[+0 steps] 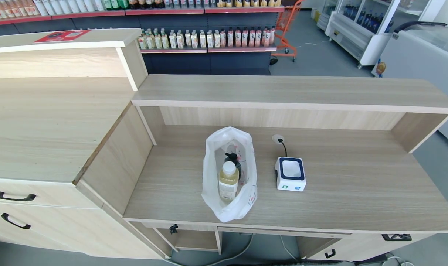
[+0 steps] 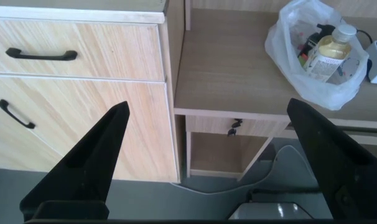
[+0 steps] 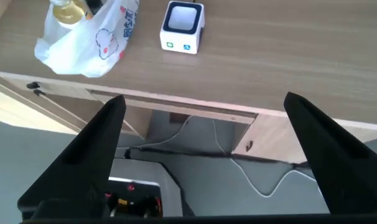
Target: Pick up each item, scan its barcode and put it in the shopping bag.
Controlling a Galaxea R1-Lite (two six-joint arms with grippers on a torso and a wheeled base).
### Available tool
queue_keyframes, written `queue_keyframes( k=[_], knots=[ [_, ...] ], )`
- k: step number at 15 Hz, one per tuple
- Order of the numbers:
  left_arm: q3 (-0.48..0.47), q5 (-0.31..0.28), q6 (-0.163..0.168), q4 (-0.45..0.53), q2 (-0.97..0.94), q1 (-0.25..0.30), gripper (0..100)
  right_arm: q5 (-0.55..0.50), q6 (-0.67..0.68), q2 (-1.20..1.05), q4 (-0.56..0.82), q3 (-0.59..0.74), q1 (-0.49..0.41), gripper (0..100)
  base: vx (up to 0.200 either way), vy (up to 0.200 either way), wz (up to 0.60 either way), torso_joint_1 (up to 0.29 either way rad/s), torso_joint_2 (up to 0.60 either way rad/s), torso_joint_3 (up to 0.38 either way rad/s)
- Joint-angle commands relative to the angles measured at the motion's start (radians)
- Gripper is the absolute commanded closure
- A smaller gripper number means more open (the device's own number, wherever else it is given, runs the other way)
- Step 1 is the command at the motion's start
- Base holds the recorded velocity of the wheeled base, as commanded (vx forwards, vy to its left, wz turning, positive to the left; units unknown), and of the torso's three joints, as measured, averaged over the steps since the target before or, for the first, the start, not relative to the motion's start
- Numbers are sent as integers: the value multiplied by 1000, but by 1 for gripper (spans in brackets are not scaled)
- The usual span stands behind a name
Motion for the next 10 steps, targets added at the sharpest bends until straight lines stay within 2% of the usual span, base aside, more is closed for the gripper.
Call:
queue_keyframes(
  k=[1, 7, 8, 10],
  knots=[
    [0, 0, 0, 0, 2, 0, 0, -4, -20, -231, 49, 60, -64, 0, 0, 0, 0, 0, 0, 0],
    [0, 0, 0, 0, 2, 0, 0, -6, -12, -249, 52, 58, -59, 0, 0, 0, 0, 0, 0, 0],
    [0, 0, 0, 0, 2, 0, 0, -6, -18, -249, 53, 58, -59, 100, 0, 0, 0, 0, 0, 0],
    [0, 0, 0, 0, 2, 0, 0, -6, -20, -249, 52, 58, -59, 100, 0, 0, 0, 0, 0, 0]
  ],
)
